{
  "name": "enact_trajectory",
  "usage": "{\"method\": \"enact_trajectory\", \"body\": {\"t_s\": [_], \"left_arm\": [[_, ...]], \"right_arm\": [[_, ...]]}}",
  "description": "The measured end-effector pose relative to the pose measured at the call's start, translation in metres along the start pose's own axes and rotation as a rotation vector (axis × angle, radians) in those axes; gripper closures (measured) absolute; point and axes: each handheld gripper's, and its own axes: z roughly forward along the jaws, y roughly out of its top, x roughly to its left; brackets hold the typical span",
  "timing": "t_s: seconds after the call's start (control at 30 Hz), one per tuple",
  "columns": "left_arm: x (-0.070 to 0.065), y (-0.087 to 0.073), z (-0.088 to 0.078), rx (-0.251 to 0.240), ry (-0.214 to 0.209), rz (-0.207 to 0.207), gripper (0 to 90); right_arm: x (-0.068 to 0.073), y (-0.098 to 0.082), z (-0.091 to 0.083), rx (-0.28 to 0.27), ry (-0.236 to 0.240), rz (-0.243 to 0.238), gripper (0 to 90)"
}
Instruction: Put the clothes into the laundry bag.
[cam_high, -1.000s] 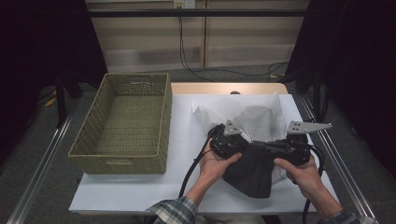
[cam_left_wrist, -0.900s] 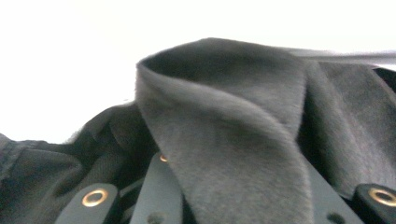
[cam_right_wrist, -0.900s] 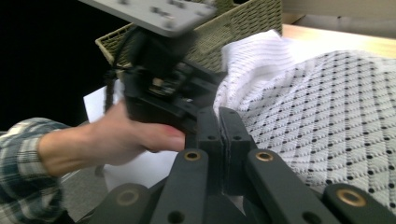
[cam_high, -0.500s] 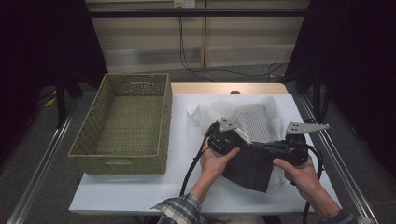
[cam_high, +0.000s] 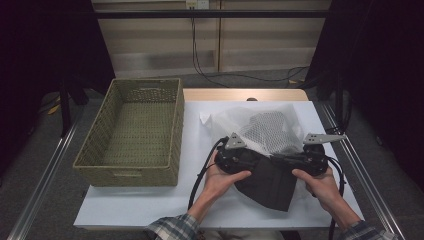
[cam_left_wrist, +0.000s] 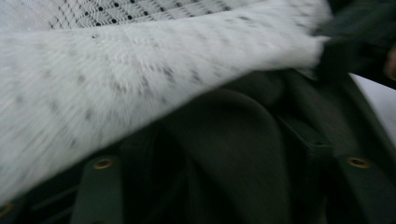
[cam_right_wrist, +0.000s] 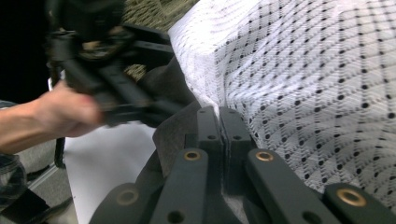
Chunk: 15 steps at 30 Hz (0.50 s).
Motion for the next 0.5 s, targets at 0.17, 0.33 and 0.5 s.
{"method": "enact_trajectory", "body": {"t_s": [0.17, 0.33, 0.5], "left_arm": [[0.002, -0.008, -0.019, 0.033, -0.031, 0.028, 23.9], [-0.011, -0.018, -0.005, 0.093, -0.067, 0.053, 18.2], [-0.018, -0.022, 0.013, 0.090, -0.086, 0.034, 17.3]], "right_arm": [[0.000, 0.001, 0.001, 0.004, -0.010, -0.007, 88.6], [0.000, 0.003, 0.003, 0.005, -0.010, -0.010, 88.6], [0.001, 0.004, 0.004, 0.003, -0.010, -0.009, 88.6]]}}
